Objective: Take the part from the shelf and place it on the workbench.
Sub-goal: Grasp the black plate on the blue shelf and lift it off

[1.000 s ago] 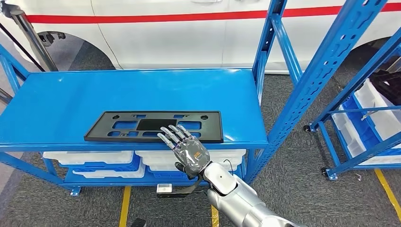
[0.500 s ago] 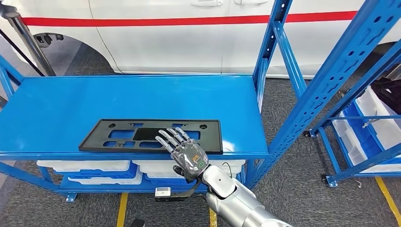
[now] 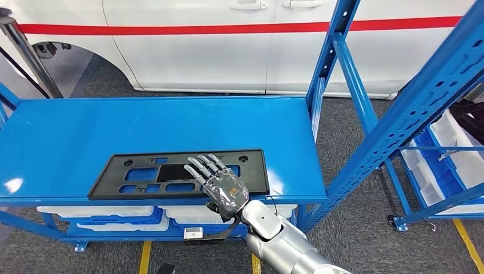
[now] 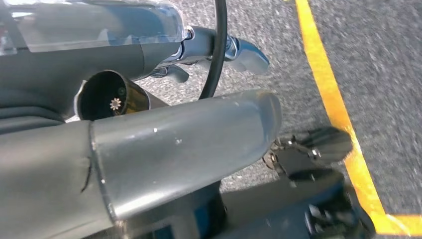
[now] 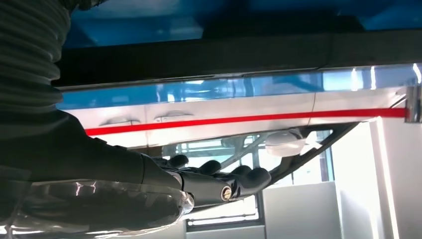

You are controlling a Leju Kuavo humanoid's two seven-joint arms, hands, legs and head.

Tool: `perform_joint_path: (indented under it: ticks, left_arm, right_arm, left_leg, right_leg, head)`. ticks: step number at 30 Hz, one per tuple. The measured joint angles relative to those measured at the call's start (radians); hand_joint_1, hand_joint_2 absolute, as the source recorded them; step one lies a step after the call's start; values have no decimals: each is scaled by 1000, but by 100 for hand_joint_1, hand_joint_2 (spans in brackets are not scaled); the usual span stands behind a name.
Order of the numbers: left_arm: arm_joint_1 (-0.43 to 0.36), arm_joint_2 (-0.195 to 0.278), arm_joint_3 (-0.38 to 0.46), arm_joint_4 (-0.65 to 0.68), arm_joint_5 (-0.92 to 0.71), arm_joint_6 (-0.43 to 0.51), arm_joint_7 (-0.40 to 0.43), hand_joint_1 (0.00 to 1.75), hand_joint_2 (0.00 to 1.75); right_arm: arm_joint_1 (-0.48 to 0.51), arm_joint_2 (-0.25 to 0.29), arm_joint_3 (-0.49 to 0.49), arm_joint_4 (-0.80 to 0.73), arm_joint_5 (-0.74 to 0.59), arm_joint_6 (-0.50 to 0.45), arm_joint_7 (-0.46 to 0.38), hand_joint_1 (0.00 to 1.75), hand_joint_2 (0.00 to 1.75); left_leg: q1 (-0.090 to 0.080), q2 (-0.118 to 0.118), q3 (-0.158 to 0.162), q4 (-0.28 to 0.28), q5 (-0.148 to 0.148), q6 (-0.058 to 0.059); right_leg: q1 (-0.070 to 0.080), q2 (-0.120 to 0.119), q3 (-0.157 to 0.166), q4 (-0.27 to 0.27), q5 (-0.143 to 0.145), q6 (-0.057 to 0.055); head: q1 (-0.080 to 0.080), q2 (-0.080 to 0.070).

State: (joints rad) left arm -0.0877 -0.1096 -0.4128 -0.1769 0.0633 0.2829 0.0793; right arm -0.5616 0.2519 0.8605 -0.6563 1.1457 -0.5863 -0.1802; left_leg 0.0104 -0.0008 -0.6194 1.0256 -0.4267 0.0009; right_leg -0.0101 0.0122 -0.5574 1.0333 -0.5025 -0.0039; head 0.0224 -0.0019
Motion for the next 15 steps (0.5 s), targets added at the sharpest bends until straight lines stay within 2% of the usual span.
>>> perform_joint_path:
  ticks: [2,4,6,7,8,9,10,11,12,13,15]
  left_arm:
    - [2,0,0,0,0,0,0,0,0]
    - [0,0,0,0,0,1,-1,0,0]
    - [-1,-1,0,0,0,0,-1,0,0]
    - [-1,-1,0,0,0,0,-2,0,0]
    - [1,-1,0,0,0,-2,-5,0,0]
    - [2,-1,0,0,1,-5,-11,0,0]
    - [2,-1,0,0,2,-9,-17,0,0]
    - [2,-2,0,0,3,-11,-22,0,0]
    - [2,-3,0,0,4,-13,-27,0,0]
    - [1,-3,0,0,4,-14,-29,0,0]
    - [2,-4,0,0,5,-15,-32,0,0]
  right_arm:
    - [-1,0,1,-3,0,0,0,0,175]
    - [-2,-1,2,-6,0,0,0,6,175]
    - [0,-3,2,-6,0,1,0,74,175]
    - [2,-5,3,-6,-1,3,0,110,175]
    - [3,-7,3,-6,-1,6,1,140,175]
    - [4,-9,4,-6,-3,9,2,141,175]
    - [4,-10,4,-6,-4,12,5,143,175]
    - [3,-10,4,-6,-6,15,7,143,175]
    - [2,-11,4,-6,-8,17,9,143,175]
    - [2,-12,4,-6,-10,19,11,143,175]
    - [1,-13,4,-6,-12,23,12,141,175]
  left_leg:
    - [4,0,10,-9,-2,12]
    - [7,1,22,-17,-6,25]
    - [4,1,29,-16,-12,33]
    - [3,1,33,-15,-16,35]
    - [2,0,38,-13,-21,35]
    - [1,-2,44,-12,-26,34]
    - [0,-3,51,-10,-33,33]
    - [-2,-4,57,-8,-39,31]
    - [-4,-5,61,-6,-44,27]
    - [-6,-6,63,-4,-49,25]
    - [-8,-5,62,-2,-53,23]
  right_leg:
    - [-1,-3,-1,12,-12,10]
    - [-1,-7,-42,96,-52,16]
    - [-1,-7,-121,229,-97,17]
    - [-1,-7,-152,271,-100,17]
    - [-1,-7,-168,279,-83,16]
    - [-1,-7,-162,246,-47,13]
    - [0,-7,-141,184,0,8]
    - [3,-7,-114,120,35,1]
    - [6,-7,-91,63,57,-4]
    - [7,-7,-76,28,66,-8]
    - [8,-6,-68,8,63,-7]
  head:
    - [0,0]
    - [1,0]
    - [1,0]
    - [1,0]
    - [1,0]
    - [1,0]
    - [1,0]
    - [1,0]
    - [1,0]
    - [0,0]
    - [0,0]
